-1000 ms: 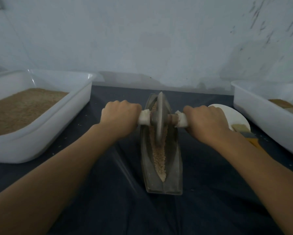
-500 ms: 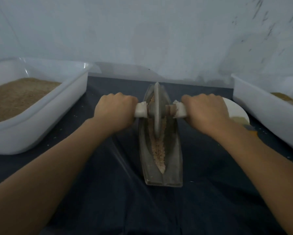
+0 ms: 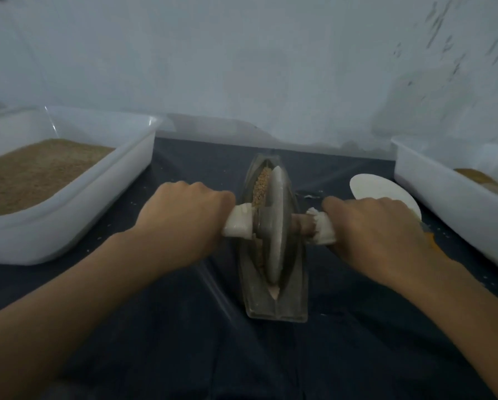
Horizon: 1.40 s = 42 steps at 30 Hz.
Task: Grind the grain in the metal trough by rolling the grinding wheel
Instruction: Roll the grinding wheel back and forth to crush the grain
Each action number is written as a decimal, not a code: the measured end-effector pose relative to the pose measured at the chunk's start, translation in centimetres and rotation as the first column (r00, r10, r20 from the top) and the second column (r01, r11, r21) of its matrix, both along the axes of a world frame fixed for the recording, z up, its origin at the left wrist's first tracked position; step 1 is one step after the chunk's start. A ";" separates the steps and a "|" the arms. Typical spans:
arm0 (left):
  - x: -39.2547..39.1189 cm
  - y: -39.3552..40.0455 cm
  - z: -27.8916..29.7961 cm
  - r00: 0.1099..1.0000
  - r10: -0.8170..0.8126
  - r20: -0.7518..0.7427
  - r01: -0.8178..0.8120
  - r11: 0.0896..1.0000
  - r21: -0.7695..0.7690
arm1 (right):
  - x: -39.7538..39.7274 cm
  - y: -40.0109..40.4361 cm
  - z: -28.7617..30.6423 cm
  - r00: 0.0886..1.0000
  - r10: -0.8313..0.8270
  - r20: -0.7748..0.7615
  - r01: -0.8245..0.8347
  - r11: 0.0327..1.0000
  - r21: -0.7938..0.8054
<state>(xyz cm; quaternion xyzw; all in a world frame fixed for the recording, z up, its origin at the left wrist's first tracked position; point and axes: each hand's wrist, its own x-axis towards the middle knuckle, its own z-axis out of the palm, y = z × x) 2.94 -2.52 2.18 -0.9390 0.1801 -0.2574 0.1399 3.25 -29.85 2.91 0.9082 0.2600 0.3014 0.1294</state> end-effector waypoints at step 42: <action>2.9 -1.2 0.7 0.997 0.054 -0.063 -0.056 0.998 -0.031 | 3.7 0.6 -0.9 0.994 -0.096 -0.047 0.096 0.995 0.008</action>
